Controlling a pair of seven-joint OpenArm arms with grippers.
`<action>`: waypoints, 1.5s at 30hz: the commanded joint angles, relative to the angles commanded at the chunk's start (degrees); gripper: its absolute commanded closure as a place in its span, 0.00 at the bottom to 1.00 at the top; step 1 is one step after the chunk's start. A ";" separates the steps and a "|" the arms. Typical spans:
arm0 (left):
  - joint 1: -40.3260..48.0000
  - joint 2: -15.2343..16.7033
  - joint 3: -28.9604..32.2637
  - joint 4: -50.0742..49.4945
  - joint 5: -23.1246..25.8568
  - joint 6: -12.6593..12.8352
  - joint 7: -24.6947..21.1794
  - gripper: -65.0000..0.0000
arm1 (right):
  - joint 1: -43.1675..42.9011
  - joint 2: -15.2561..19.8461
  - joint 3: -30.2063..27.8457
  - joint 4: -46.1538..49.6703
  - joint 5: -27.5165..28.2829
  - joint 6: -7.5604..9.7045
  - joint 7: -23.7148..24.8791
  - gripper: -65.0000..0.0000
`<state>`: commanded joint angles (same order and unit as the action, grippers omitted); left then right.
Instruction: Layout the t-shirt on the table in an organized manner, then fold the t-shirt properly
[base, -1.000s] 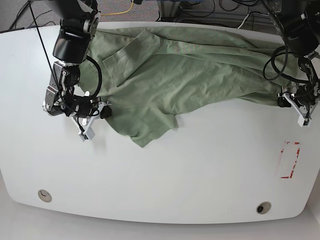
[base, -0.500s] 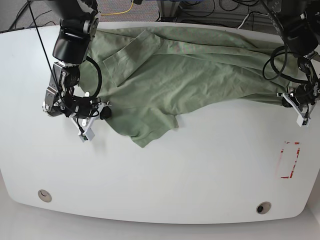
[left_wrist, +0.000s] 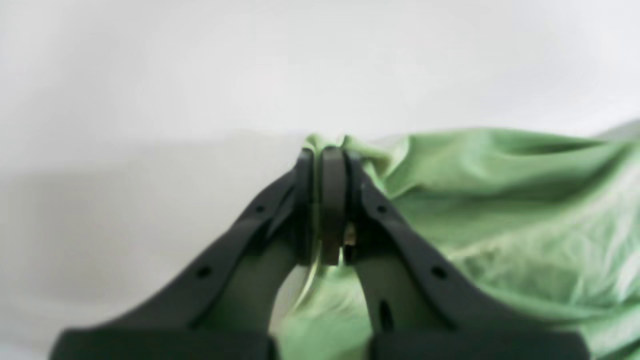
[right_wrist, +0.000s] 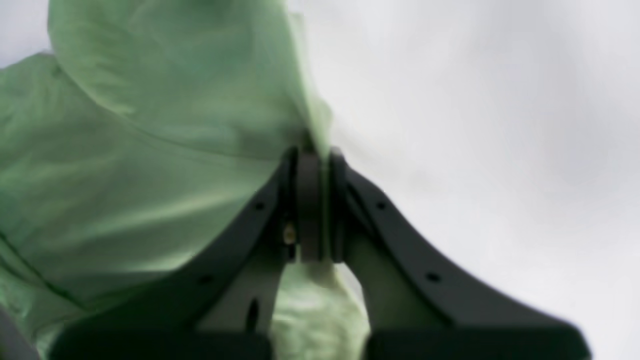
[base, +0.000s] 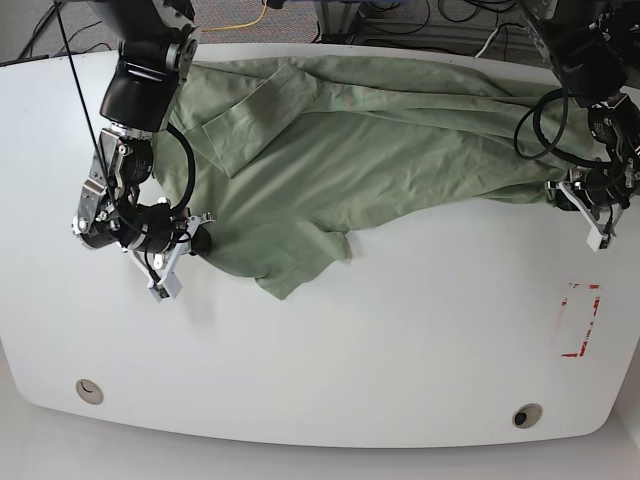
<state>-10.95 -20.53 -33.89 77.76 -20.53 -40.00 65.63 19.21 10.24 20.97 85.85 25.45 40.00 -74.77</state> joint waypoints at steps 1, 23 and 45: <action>0.00 0.00 -0.09 1.41 -0.44 0.00 1.05 1.00 | -0.09 0.00 0.00 1.58 0.00 0.00 -0.97 0.98; 7.74 -0.35 -0.09 17.14 -2.81 0.00 3.69 1.00 | -8.88 4.22 3.52 14.77 9.93 0.00 -5.23 0.98; 12.92 -1.93 0.00 17.05 -2.64 0.00 3.69 1.00 | -28.48 5.63 4.84 24.35 13.89 0.00 -5.23 0.97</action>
<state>1.98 -22.46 -33.89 94.81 -23.16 -40.00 69.32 -9.27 15.87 25.80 110.20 39.34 40.00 -80.00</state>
